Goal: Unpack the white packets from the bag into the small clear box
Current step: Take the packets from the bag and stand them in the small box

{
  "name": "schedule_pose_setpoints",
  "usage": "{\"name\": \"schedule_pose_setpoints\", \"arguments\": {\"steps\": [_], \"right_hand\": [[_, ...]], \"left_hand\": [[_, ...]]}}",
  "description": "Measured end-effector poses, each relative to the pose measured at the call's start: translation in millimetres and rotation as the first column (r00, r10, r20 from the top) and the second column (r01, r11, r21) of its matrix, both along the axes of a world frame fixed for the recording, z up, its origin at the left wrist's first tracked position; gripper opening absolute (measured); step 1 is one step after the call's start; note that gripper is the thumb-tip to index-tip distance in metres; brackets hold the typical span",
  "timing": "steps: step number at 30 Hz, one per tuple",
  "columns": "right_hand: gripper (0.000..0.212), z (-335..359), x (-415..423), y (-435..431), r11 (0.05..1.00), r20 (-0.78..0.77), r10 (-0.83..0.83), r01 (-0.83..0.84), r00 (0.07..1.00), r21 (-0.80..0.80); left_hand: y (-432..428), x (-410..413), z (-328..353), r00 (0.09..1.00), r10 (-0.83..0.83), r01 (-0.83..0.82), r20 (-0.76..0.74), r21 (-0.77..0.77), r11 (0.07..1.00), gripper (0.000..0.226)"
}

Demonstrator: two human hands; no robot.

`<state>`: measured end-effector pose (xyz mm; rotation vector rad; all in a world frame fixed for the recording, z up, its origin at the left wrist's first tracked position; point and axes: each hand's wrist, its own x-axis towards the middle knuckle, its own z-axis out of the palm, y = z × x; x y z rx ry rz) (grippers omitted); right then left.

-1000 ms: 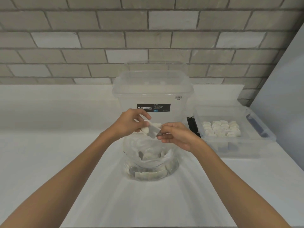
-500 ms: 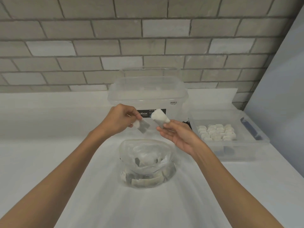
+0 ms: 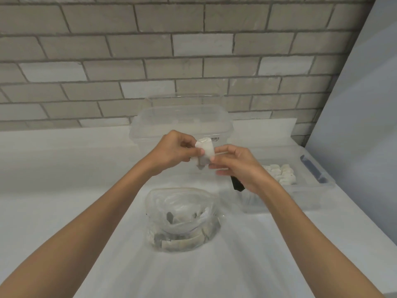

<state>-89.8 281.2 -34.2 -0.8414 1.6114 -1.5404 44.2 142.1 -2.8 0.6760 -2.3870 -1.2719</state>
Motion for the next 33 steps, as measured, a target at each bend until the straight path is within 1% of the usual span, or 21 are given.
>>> {"name": "schedule_pose_setpoints", "arguments": {"steps": [1,3,5,7,11,12,16,19,21,23,25,27,30,32,33], "right_hand": [[0.025,8,-6,3,0.999,-0.122,-0.04,0.041,0.992,0.005],[0.025,25,-17,11,0.997,-0.328,-0.079,0.079,0.941,-0.014],[0.025,39,-27,20,0.998,-0.469,-0.06,0.055,0.881,-0.024],[0.021,49,-35,29,0.999,-0.568,-0.024,0.033,0.823,0.004],[0.006,64,-63,45,0.998,-0.699,-0.004,0.051,0.716,0.045],[0.004,66,-73,48,0.997,-0.718,-0.004,0.062,0.696,0.054],[0.005,69,-115,66,0.982,-0.762,0.015,0.135,0.647,0.134],[0.006,64,-143,82,0.958,-0.805,0.081,0.176,0.588,0.226],[0.007,56,-161,90,0.928,-0.82,0.157,0.202,0.55,0.313],[0.008,43,-176,93,0.883,-0.819,0.256,0.221,0.513,0.415],[0.011,27,-186,91,0.831,-0.797,0.339,0.237,0.5,0.502],[0.014,10,-192,86,0.779,-0.77,0.416,0.247,0.484,0.576],[0.013,-4,-191,78,0.695,-0.718,0.535,0.252,0.446,0.674],[0.019,-11,-188,74,0.635,-0.696,0.597,0.295,0.399,0.714],[0.024,-14,-187,72,0.611,-0.7,0.62,0.341,0.355,0.714]], "left_hand": [[1,-4,4,1.0,-0.017,0.017,0.026,-0.022,1.0,0.01],[7,-15,13,0.995,-0.067,0.073,0.077,-0.075,0.995,0.009],[16,-28,21,0.986,-0.121,0.137,0.113,-0.139,0.981,0.008],[23,-44,28,0.978,-0.171,0.192,0.12,-0.193,0.962,0.01],[36,-79,36,0.972,-0.212,0.226,0.098,-0.177,0.958,0.01],[39,-88,37,0.972,-0.213,0.228,0.102,-0.181,0.957,0.01],[46,-121,35,0.964,-0.229,0.256,0.133,-0.248,0.934,0.011],[54,-143,29,0.962,-0.218,0.26,0.163,-0.307,0.916,0.016],[61,-155,24,0.961,-0.219,0.264,0.17,-0.322,0.909,0.017],[65,-164,18,0.959,-0.222,0.269,0.176,-0.327,0.906,0.016],[69,-172,12,0.957,-0.225,0.277,0.185,-0.336,0.9,0.017],[72,-178,7,0.955,-0.226,0.283,0.195,-0.352,0.892,0.018],[73,-184,0,0.955,-0.216,0.28,0.204,-0.374,0.884,0.017],[73,-186,-3,0.954,-0.21,0.277,0.212,-0.372,0.886,0.017],[73,-187,-5,0.954,-0.207,0.276,0.215,-0.371,0.887,0.017]]}}
